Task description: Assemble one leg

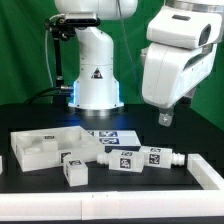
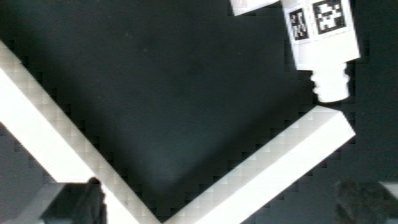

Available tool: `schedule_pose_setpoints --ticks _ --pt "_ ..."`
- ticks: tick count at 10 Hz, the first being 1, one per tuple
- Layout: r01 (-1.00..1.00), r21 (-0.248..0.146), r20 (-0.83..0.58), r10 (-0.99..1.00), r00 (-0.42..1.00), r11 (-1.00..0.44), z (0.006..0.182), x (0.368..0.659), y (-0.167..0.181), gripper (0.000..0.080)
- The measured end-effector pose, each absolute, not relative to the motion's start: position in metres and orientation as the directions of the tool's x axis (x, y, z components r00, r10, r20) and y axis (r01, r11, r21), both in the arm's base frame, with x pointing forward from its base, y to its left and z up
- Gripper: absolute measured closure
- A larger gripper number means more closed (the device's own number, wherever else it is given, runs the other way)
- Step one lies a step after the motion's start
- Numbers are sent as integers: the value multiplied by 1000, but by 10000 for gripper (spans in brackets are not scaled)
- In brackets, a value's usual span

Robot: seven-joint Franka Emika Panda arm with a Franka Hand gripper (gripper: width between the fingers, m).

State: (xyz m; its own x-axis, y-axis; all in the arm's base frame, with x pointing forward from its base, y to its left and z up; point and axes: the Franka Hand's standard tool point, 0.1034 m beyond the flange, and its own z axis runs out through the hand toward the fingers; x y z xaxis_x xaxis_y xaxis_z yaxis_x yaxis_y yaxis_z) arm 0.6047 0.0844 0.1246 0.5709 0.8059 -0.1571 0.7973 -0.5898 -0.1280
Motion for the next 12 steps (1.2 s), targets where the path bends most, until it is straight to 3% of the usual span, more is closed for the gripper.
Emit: schedule_pose_setpoints --ticks 6,7,8,10,12 --pt "798 -128 -155 806 571 -589 124 605 84 150" --pt "832 -90 -102 836 540 -548 121 606 85 150" --pt "844 -50 -58 846 531 -533 112 586 87 150" --pt "857 -19 -17 858 514 -514 85 548 89 150" --pt "857 -24 -20 857 515 -515 82 545 88 150"
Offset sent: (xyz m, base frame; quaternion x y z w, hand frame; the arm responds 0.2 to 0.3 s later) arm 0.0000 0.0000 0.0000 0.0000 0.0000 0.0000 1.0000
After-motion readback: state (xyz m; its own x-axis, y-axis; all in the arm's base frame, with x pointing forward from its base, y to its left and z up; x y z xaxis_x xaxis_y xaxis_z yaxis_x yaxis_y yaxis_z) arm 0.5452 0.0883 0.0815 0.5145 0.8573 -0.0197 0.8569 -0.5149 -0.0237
